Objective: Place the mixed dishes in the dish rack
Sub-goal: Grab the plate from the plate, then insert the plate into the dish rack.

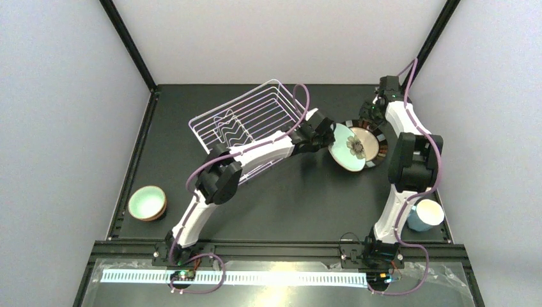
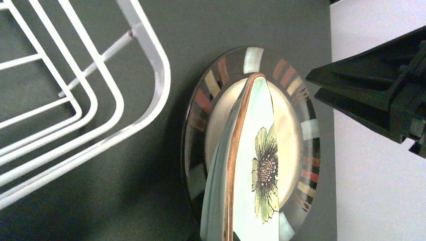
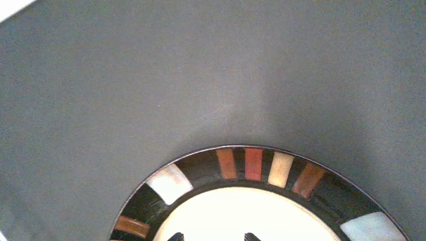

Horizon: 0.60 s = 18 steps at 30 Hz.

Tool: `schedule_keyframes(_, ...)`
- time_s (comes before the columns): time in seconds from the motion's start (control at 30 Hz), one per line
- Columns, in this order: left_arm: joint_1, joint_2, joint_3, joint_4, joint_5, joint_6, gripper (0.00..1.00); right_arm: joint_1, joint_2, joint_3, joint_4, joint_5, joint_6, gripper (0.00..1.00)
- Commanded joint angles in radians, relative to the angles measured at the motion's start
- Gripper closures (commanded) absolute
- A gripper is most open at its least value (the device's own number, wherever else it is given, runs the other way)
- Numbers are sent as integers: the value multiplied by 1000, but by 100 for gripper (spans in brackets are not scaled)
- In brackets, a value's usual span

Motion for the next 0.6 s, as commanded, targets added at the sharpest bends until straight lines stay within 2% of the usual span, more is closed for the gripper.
schedule_keyframes(0.0,-5,-143,25,42,-40,62,99,3,-53,29,-6,-21,8,32)
schedule_keyframes(0.27,-5,-272,35,11,-86,228,99,3,-67,18,16,-47,16,32)
schedule_keyframes(0.57,0,-477,1,-102,-293,584,99,3,-73,57,30,-74,15,32)
